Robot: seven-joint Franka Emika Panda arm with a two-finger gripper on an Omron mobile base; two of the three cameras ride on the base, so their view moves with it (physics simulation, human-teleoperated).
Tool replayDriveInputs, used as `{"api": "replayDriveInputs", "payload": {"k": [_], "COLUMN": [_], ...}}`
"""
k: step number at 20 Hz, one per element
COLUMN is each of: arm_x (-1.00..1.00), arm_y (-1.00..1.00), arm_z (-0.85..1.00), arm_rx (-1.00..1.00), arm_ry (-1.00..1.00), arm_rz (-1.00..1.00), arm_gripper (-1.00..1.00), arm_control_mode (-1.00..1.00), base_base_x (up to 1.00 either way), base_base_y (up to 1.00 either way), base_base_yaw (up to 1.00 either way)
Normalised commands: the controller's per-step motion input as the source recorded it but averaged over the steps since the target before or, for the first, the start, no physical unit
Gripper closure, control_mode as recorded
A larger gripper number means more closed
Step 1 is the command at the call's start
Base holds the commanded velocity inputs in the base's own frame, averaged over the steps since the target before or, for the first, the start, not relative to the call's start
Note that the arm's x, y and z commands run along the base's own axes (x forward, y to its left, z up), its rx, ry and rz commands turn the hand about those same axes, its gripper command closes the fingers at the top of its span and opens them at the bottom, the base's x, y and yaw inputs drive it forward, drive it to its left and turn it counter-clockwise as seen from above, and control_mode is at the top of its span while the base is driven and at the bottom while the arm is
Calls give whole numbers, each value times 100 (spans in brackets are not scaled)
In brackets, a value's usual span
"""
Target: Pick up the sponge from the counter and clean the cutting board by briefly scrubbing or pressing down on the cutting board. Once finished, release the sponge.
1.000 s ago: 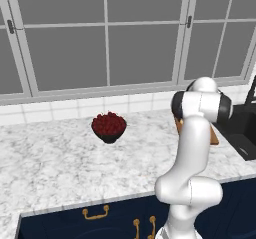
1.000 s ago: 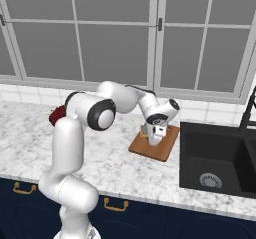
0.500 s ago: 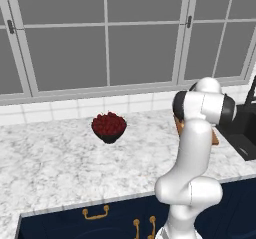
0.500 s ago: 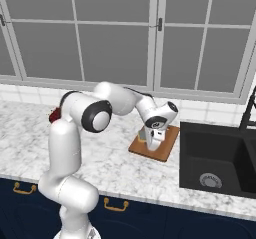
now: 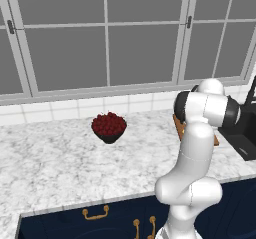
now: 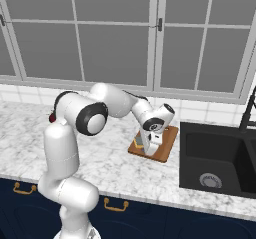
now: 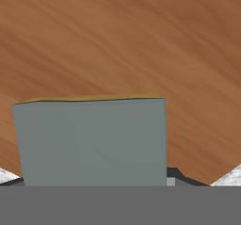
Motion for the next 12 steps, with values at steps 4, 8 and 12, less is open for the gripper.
{"api": "replayDriveInputs", "payload": {"k": [4, 8, 12], "arm_x": [-100, -100, -100], "arm_y": [28, 32, 41], "arm_z": [-70, -48, -51], "arm_rx": [0, 0, 0], "arm_ry": [0, 0, 0], "arm_rz": [3, 2, 3], "arm_gripper": [100, 100, 100], "arm_control_mode": [-100, -100, -100], "base_base_x": [0, 0, 0], "base_base_y": [0, 0, 0], "base_base_yaw": [0, 0, 0]}}
